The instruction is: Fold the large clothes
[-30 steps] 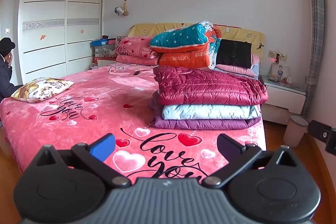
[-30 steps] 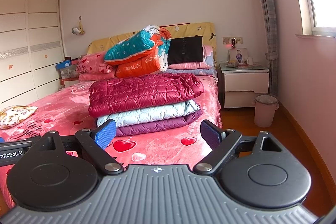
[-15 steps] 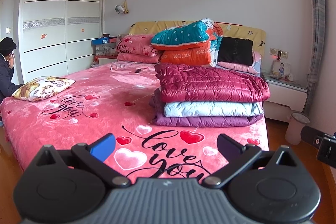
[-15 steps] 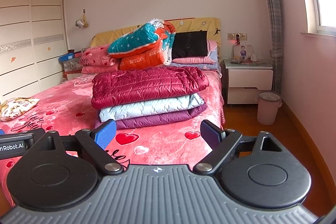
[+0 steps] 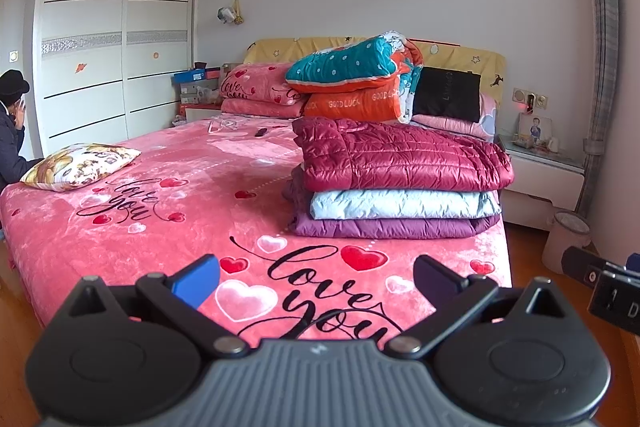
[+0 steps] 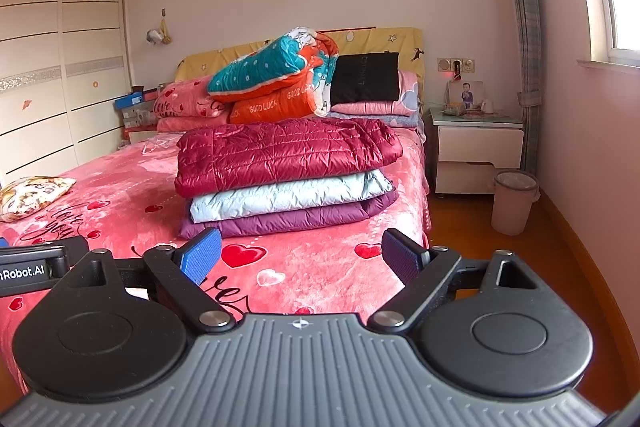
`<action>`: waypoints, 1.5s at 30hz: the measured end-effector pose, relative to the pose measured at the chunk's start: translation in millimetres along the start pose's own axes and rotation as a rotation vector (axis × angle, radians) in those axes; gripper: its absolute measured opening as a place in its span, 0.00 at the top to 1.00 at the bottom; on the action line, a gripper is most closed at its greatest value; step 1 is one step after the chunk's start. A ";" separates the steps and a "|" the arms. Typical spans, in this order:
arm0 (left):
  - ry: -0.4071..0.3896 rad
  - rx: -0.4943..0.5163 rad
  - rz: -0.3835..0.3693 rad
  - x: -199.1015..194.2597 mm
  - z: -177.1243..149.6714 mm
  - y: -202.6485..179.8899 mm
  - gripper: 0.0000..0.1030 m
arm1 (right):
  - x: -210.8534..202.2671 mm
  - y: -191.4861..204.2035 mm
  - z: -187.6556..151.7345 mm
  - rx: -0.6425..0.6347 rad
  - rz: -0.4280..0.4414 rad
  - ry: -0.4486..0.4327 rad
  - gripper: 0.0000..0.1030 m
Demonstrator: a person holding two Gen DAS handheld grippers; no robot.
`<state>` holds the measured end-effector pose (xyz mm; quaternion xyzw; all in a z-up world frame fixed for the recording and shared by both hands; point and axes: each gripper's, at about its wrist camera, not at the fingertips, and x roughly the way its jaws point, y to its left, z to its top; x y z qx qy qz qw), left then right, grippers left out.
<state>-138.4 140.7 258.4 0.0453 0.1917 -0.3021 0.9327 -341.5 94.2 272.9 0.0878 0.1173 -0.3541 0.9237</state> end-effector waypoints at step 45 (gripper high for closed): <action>0.125 -0.001 -0.022 66.3 -36.8 -9.6 0.01 | 74.9 -15.0 -32.2 0.057 0.019 0.110 0.00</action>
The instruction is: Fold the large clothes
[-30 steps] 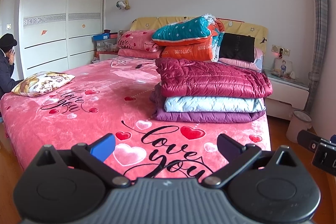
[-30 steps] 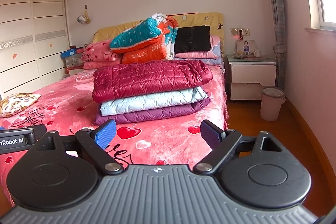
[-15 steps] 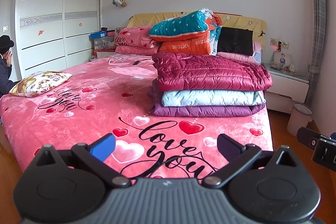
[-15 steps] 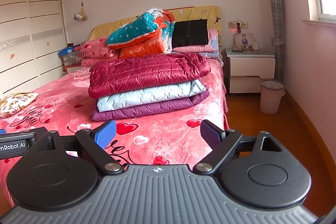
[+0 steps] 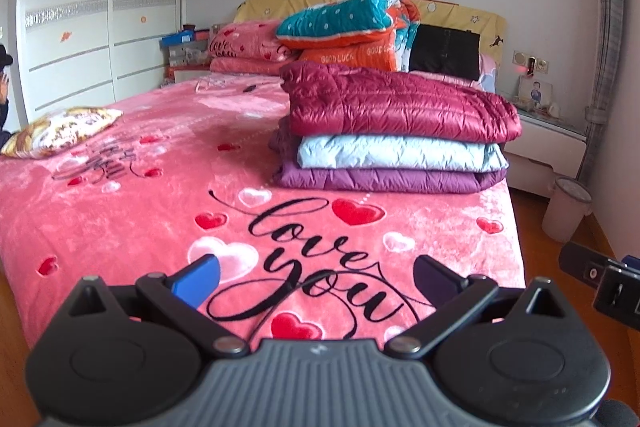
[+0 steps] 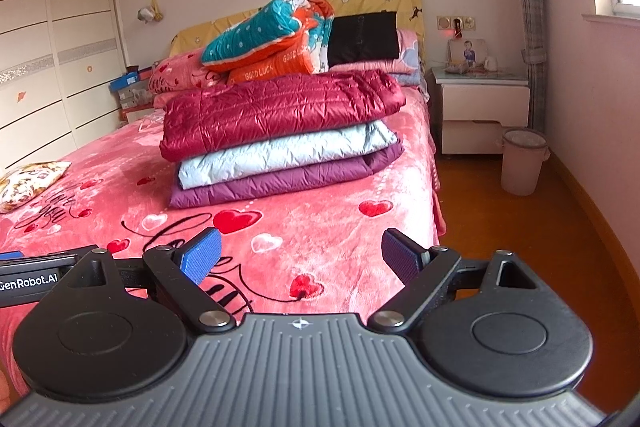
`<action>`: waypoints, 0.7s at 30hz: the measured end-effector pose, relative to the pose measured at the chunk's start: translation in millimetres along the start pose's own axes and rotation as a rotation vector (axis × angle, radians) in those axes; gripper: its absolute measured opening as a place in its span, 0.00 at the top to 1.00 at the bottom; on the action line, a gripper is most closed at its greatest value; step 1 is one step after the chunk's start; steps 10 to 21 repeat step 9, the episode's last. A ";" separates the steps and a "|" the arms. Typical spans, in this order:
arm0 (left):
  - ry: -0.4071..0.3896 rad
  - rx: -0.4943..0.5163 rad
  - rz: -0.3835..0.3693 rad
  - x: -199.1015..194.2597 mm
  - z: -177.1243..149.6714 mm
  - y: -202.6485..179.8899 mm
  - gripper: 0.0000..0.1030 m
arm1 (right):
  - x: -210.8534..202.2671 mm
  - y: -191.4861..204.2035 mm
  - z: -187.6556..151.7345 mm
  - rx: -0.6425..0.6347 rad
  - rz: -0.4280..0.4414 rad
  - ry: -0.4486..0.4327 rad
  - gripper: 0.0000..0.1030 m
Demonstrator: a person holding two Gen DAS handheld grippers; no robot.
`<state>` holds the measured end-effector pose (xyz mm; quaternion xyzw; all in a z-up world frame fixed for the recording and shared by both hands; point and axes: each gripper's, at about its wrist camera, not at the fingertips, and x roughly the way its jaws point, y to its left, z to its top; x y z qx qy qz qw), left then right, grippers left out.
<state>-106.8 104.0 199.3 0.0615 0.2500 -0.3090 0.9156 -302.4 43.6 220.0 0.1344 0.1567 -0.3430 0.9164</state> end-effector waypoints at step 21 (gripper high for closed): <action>0.060 -0.060 0.047 59.8 -23.3 17.7 0.01 | 70.2 -1.0 -14.3 -0.024 -0.004 0.047 0.00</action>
